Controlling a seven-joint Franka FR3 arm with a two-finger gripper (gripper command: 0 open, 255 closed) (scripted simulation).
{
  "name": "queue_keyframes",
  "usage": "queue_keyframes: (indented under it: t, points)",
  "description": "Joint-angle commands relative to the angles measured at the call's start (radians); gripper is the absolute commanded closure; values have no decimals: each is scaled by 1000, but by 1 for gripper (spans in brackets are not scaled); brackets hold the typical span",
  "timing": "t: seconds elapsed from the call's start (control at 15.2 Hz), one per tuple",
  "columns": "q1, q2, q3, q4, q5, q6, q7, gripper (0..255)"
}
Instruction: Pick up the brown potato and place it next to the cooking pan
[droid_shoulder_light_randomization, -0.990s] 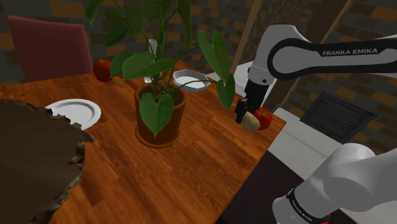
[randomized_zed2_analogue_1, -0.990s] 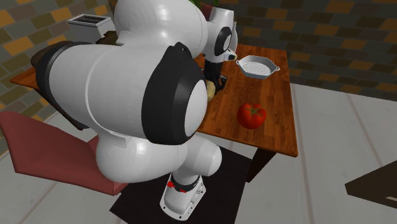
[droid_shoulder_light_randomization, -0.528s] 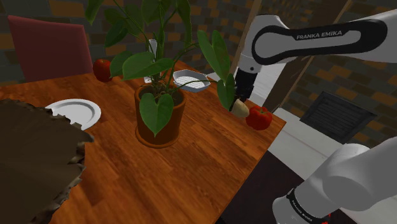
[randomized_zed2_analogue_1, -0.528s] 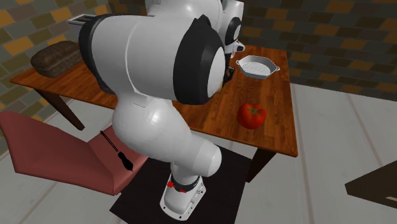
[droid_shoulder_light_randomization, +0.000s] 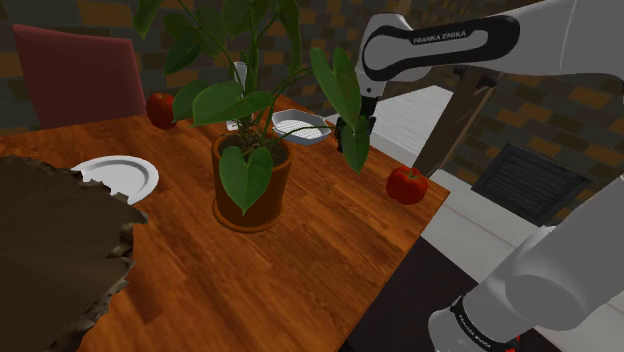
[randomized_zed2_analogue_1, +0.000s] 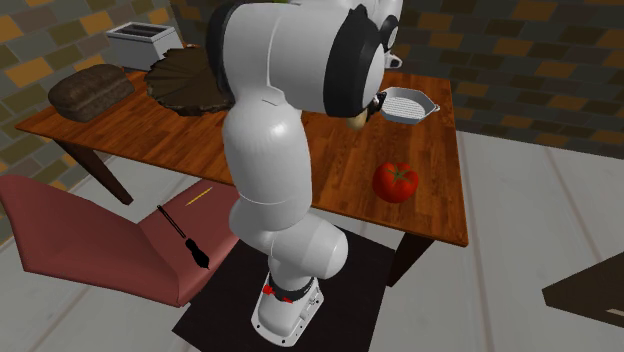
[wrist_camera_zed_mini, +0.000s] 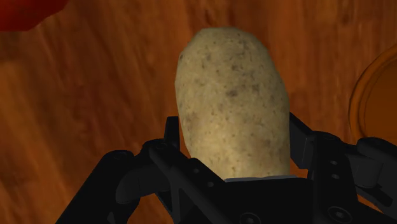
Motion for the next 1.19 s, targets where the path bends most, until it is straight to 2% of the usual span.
queue_keyframes:
  t: [0.0,0.2,0.26,1.12]
  points:
    - [-8,78,-9,99,-4,-22,-14,255]
    - [-16,196,-16,251,-7,-57,-26,255]
    - [-17,207,-16,266,-7,-61,-27,255]
    - [-16,256,-15,154,-5,100,-35,255]
